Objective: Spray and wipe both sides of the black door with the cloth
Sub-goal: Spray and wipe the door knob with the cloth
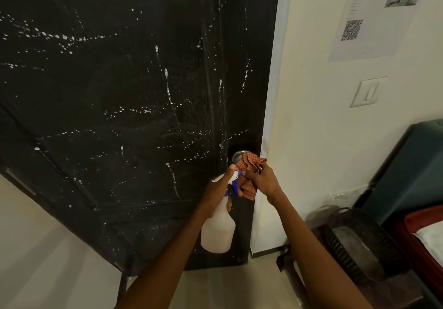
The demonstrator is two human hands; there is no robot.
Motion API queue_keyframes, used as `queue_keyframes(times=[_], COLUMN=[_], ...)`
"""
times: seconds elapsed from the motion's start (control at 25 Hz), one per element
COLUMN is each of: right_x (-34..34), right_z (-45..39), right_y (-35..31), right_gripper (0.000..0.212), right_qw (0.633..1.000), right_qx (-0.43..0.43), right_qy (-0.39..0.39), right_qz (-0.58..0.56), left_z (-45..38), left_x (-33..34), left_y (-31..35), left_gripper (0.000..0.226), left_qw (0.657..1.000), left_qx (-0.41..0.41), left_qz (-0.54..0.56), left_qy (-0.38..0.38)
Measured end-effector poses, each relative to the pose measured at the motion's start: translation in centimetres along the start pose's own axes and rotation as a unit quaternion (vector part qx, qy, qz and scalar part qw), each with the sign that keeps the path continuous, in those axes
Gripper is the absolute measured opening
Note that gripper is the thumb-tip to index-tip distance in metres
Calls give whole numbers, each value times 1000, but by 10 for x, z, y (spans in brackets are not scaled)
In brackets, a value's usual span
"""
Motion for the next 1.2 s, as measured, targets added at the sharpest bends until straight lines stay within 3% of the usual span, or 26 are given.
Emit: queue_keyframes(times=[0.28, 0.52, 0.8, 1.0, 1.2], right_x=[-7, -5, -7, -5, -10], right_z=[7, 4, 7, 8, 9], right_y=[10, 16, 9, 14, 18], right_gripper=[40, 53, 49, 59, 43], right_qw=[999, 999, 993, 993, 994], right_qx=[-13, -43, -88, -85, -96], right_qy=[-17, 0, -8, 30, 28], right_qz=[-34, 22, 84, 78, 33], left_z=[-14, -23, -34, -39, -42], left_x=[-1, 0, -1, -4, -3], left_y=[1, -1, -15, -25, -28], left_gripper=[60, 63, 65, 83, 72], left_qw=[1000, 1000, 998, 994, 991], left_qx=[2, -20, -30, -51, -42], left_qz=[0, 13, 43, 78, 104], left_qy=[-17, -17, -30, -48, -69])
Point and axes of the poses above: each hand's wrist, its own z-axis away from the middle knuckle, its own x-axis out of the palm, y = z × x, the point moved 6 cm from there along -z, towards the middle knuckle, and after that the axes turned 15 degrees about -x, right-handed, at the moved point
